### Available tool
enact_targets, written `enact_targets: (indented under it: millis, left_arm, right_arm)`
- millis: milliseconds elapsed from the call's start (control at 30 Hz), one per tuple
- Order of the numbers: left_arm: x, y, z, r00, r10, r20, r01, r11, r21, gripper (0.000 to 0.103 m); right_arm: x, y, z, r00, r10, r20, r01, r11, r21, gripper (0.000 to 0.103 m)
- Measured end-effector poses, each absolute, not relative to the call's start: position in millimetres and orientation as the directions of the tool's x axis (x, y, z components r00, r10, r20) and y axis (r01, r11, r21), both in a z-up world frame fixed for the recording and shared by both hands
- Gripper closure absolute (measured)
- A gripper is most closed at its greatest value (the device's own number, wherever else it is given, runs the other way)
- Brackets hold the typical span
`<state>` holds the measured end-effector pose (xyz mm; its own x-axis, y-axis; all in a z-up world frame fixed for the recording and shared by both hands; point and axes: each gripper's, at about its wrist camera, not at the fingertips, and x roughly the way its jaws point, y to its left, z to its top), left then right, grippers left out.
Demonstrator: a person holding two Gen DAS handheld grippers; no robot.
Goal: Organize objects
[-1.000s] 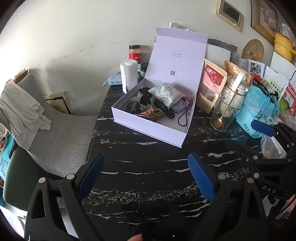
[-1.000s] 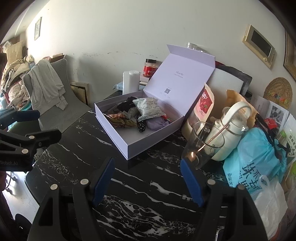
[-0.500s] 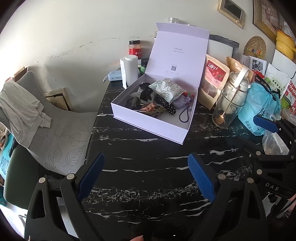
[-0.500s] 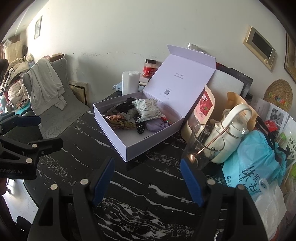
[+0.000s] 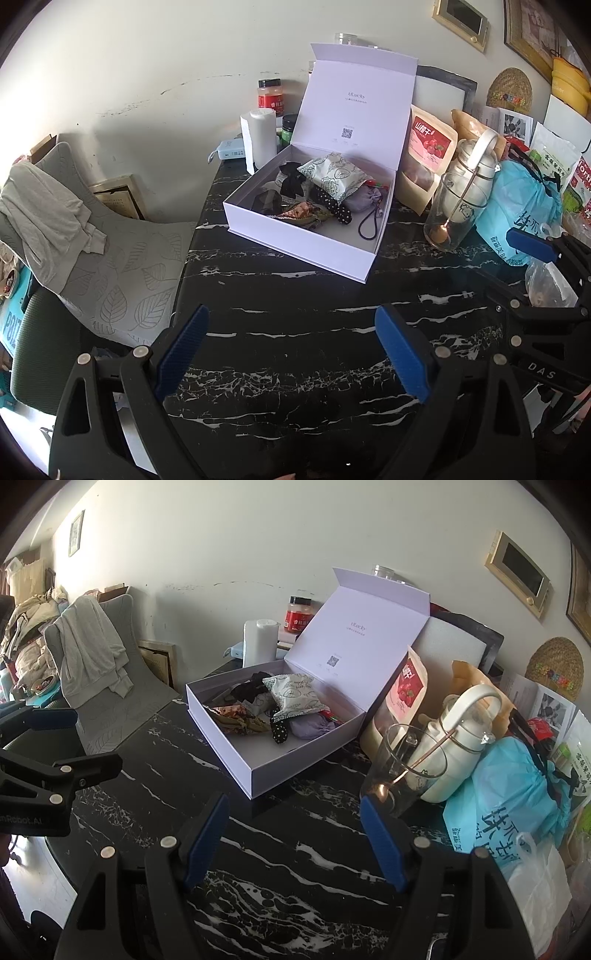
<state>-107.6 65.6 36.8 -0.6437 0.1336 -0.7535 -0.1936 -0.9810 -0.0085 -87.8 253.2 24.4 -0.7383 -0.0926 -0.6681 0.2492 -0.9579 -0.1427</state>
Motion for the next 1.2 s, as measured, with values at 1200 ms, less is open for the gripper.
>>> enact_targets:
  millis: [1200]
  left_arm:
    - [-93.2,73.2,33.3,-0.63,0.112,-0.769,-0.203,-0.979,0.023,0.012]
  right_arm:
    - [-72.7,260.7,28.7,-0.749,-0.065,-0.659,0.219,-0.963,-0.154,0.029]
